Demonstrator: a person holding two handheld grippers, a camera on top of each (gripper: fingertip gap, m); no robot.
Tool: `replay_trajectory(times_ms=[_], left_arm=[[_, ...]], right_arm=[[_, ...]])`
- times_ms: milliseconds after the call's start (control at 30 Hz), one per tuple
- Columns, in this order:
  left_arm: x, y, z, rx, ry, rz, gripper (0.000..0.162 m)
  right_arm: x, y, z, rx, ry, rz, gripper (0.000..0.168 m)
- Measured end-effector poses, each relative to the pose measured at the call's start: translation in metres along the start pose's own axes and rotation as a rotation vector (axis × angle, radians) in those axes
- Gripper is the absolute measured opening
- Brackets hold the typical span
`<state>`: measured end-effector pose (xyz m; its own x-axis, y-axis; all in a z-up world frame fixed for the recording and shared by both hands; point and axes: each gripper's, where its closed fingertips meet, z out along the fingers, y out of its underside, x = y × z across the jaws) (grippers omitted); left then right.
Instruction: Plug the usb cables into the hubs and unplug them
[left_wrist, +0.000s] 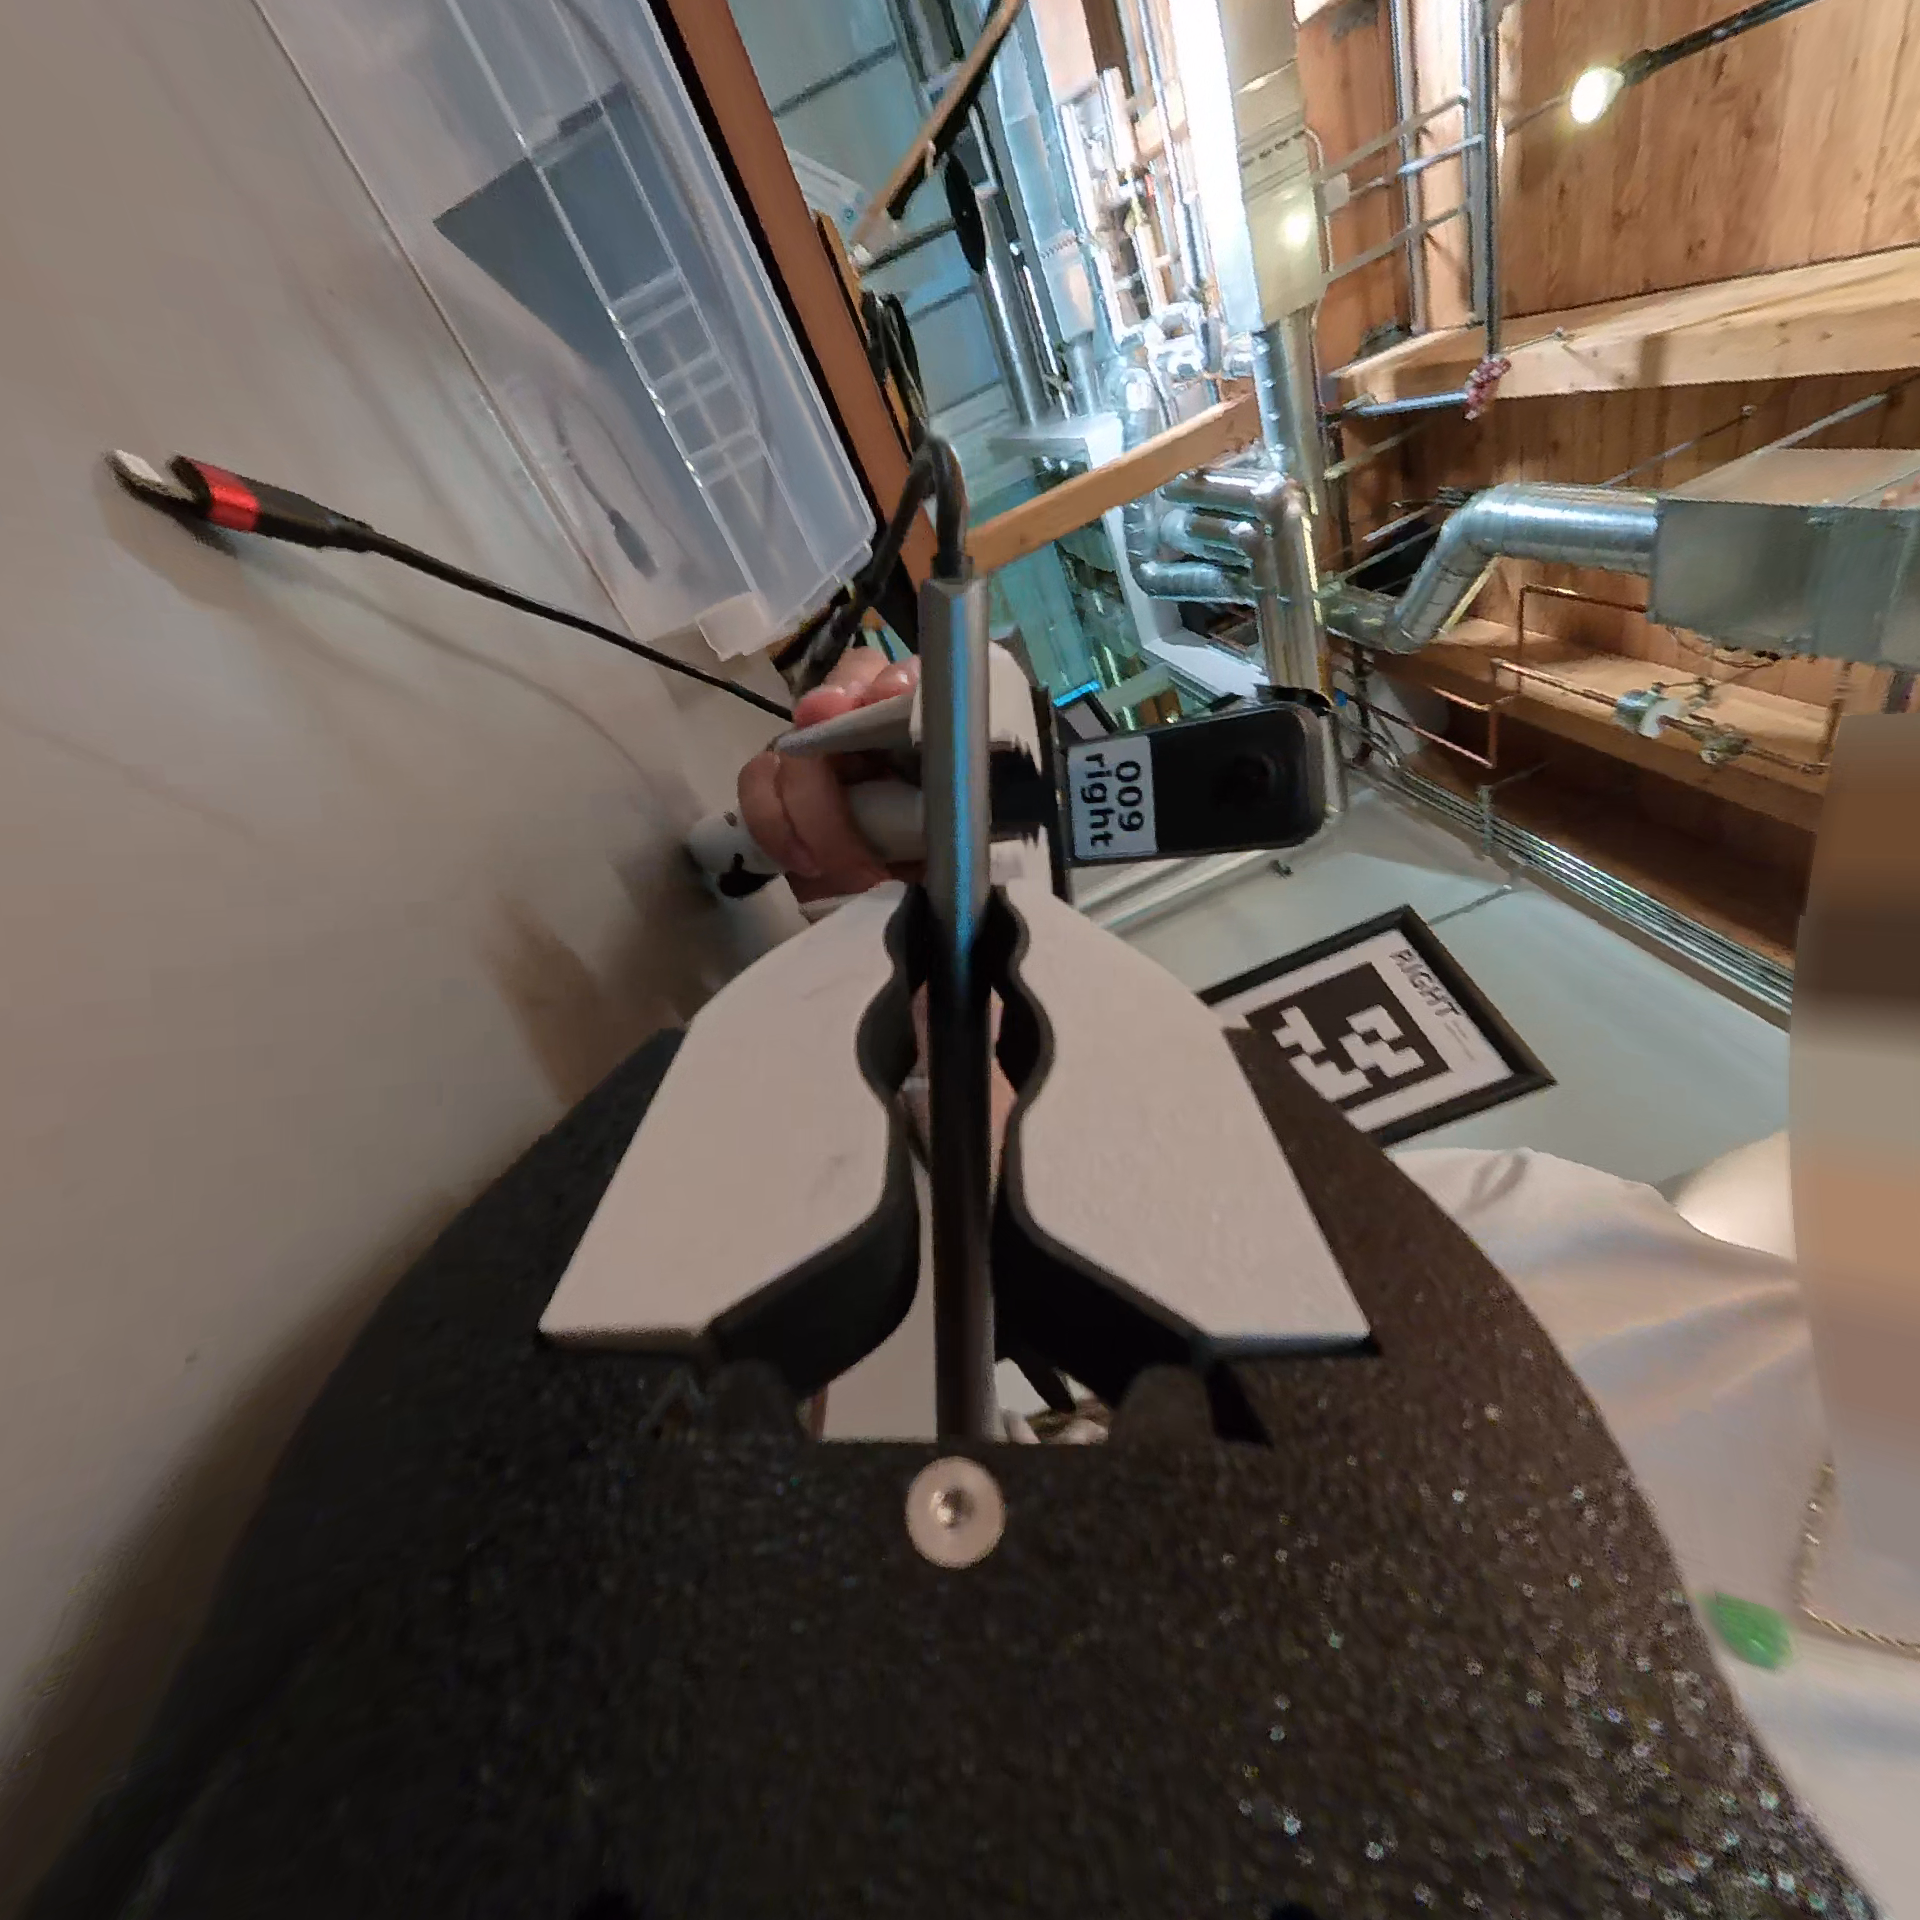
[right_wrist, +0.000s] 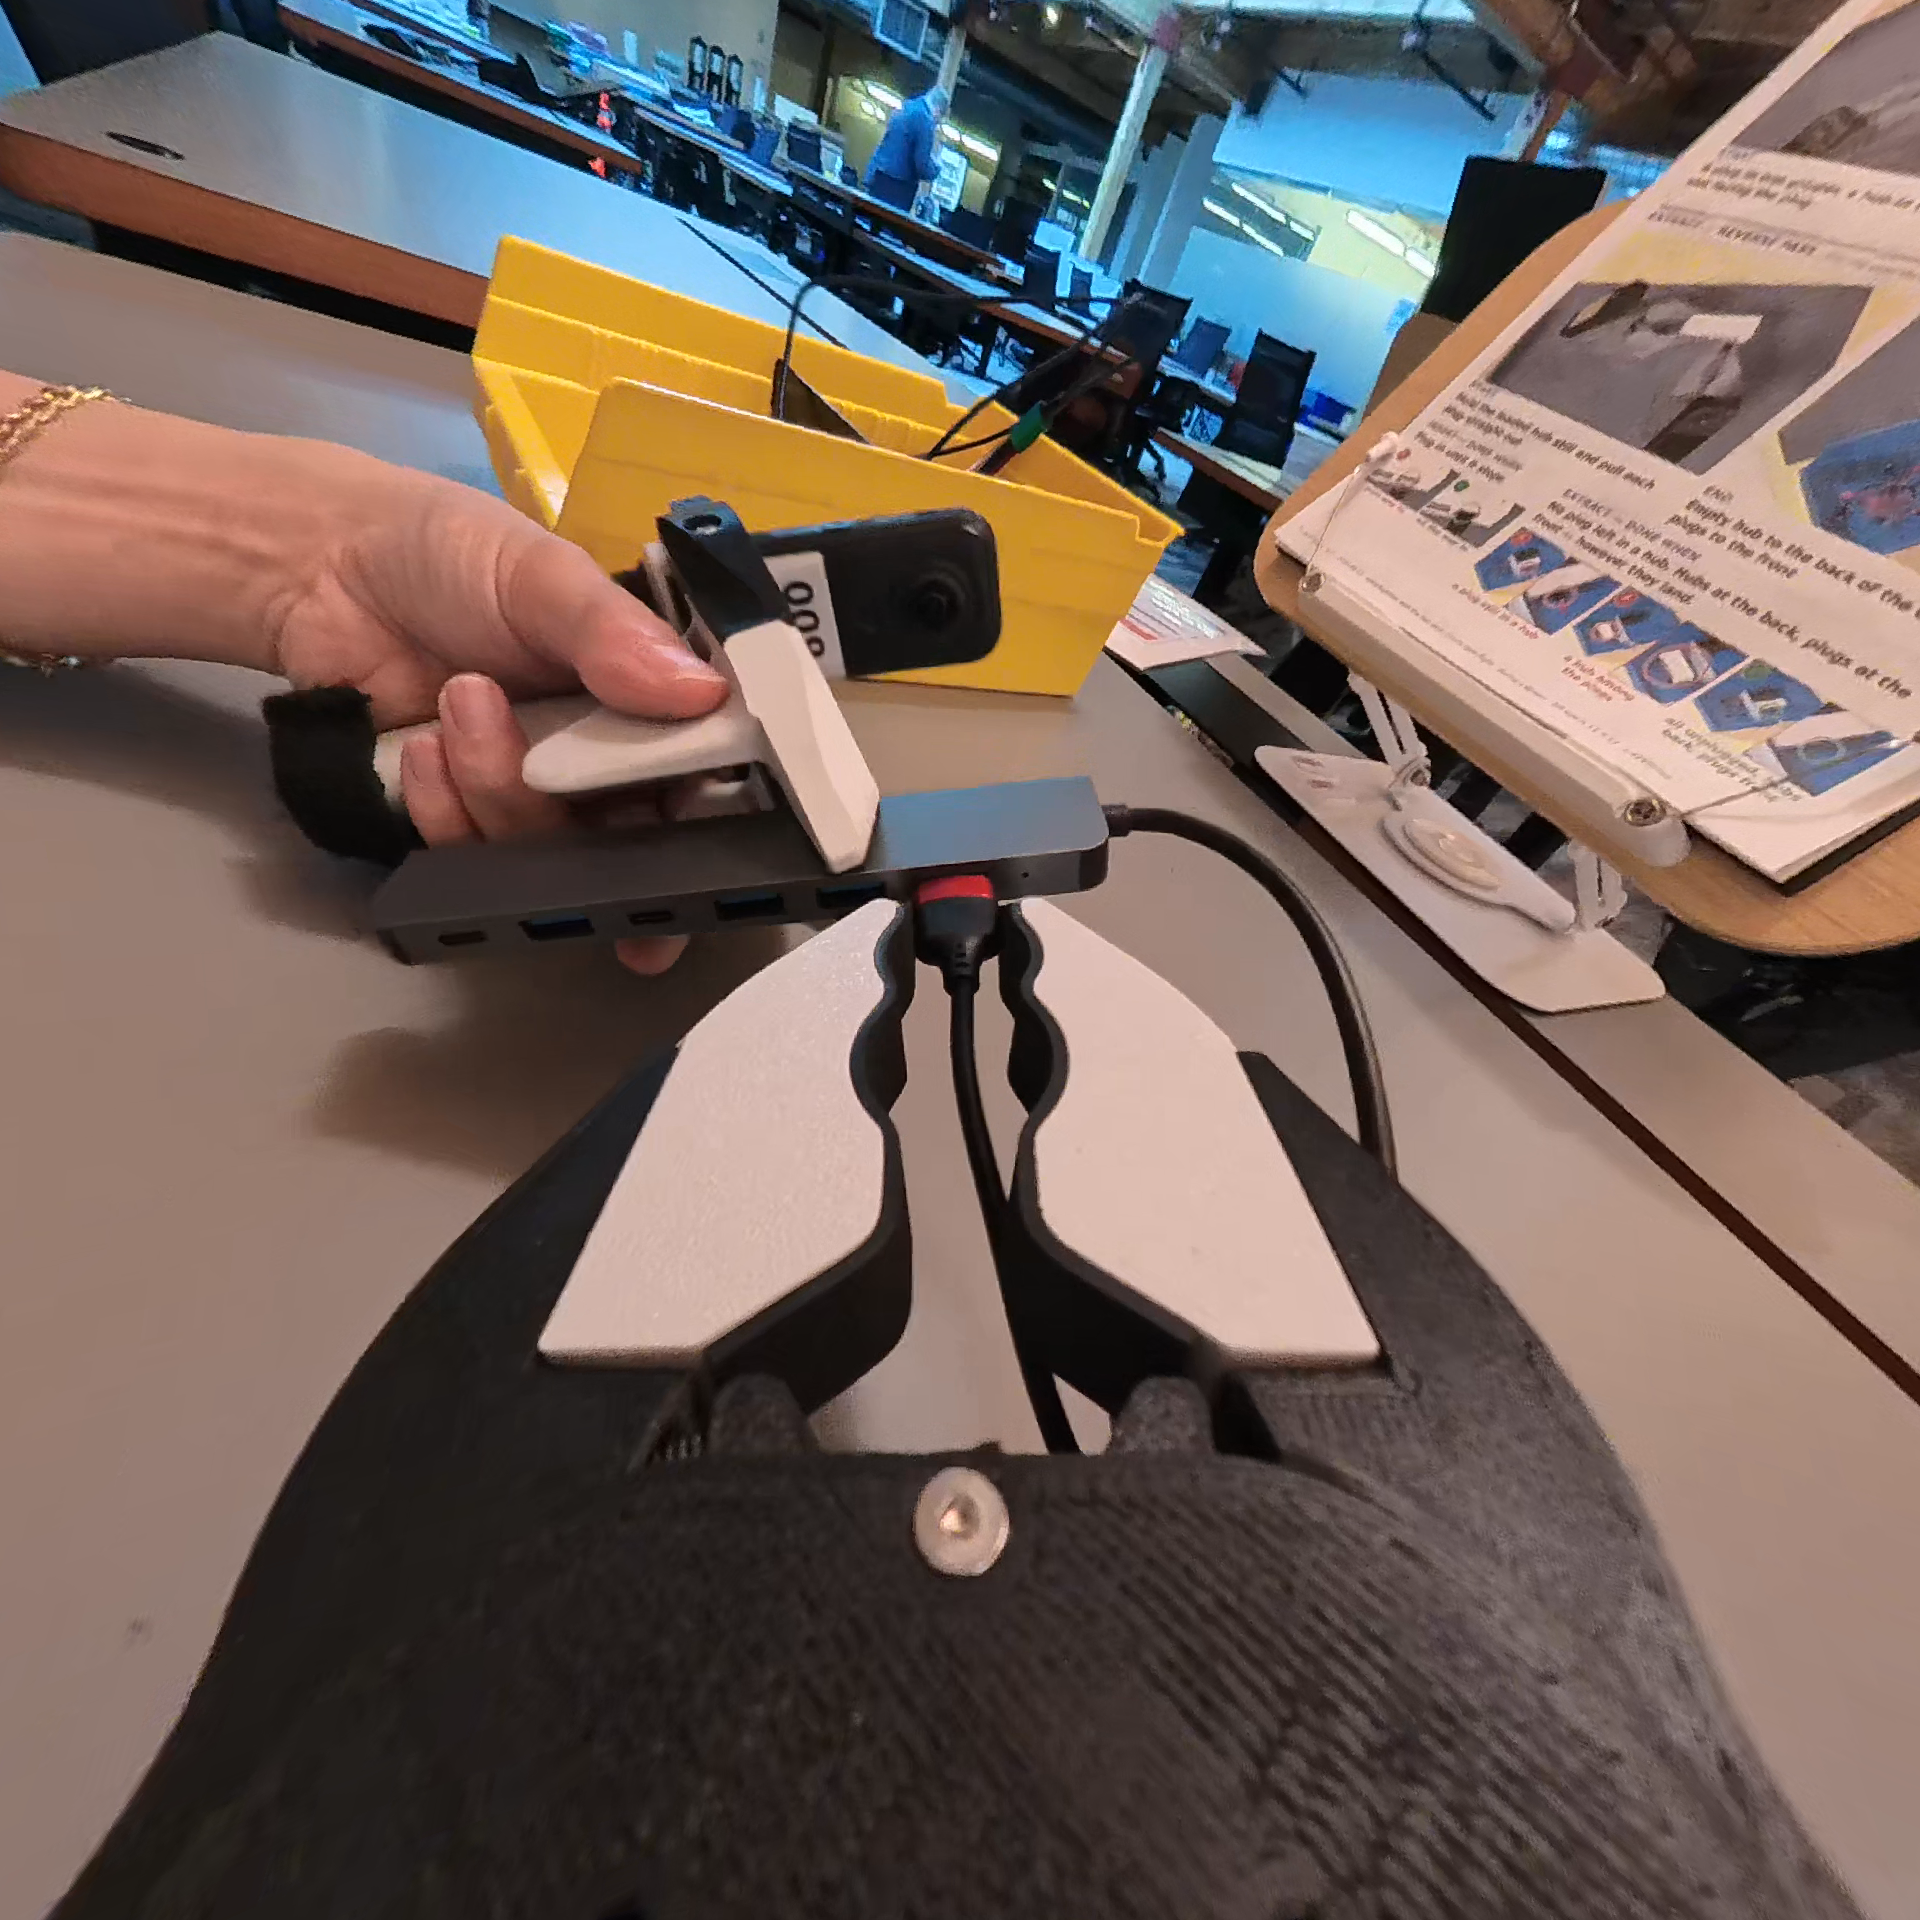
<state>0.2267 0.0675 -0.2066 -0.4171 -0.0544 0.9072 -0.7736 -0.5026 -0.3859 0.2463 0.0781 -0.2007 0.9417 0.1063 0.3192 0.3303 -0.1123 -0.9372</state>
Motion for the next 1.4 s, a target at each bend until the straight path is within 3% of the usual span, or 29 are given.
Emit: replay_trajectory(times_ms=[400,467,533,667,767,933,1100,1200,1333,1400], left_arm=[[-0.007,-0.022,0.0,0.19,-0.066,-0.016,0.01],[-0.007,-0.045,-0.025,0.34,-0.059,-0.033,0.008],[-0.008,-0.056,-0.049,0.367,-0.098,0.018,0.01],[0.004,-0.059,-0.046,0.36,-0.121,0.15,0.01],[-0.004,-0.048,-0.034,0.285,-0.159,0.183,0.01],[-0.011,-0.043,-0.03,0.263,-0.162,0.163,0.01],[-0.01,-0.044,-0.032,0.259,-0.156,0.158,0.009],[-0.01,-0.045,-0.033,0.265,-0.146,0.148,0.009],[-0.009,-0.043,-0.032,0.253,-0.14,0.149,0.009],[-0.009,-0.042,-0.031,0.246,-0.139,0.15,0.009]], right_arm=[[0.016,0.006,-0.002,-0.045,0.09,0.049,0.016],[0.023,0.002,-0.012,0.003,0.12,0.083,0.016],[0.037,0.002,-0.028,0.042,0.166,0.129,0.016],[0.039,-0.014,-0.046,0.168,0.086,0.191,0.016],[0.027,-0.049,-0.062,0.164,-0.051,0.148,0.016],[0.102,-0.087,-0.126,0.085,0.226,0.06,0.016],[0.187,-0.098,-0.197,0.169,0.47,0.233,0.016],[0.213,-0.079,-0.214,0.246,0.458,0.408,0.015],[0.243,-0.025,-0.235,0.214,0.626,0.427,0.016],[0.246,0.005,-0.236,0.158,0.627,0.562,0.016]])
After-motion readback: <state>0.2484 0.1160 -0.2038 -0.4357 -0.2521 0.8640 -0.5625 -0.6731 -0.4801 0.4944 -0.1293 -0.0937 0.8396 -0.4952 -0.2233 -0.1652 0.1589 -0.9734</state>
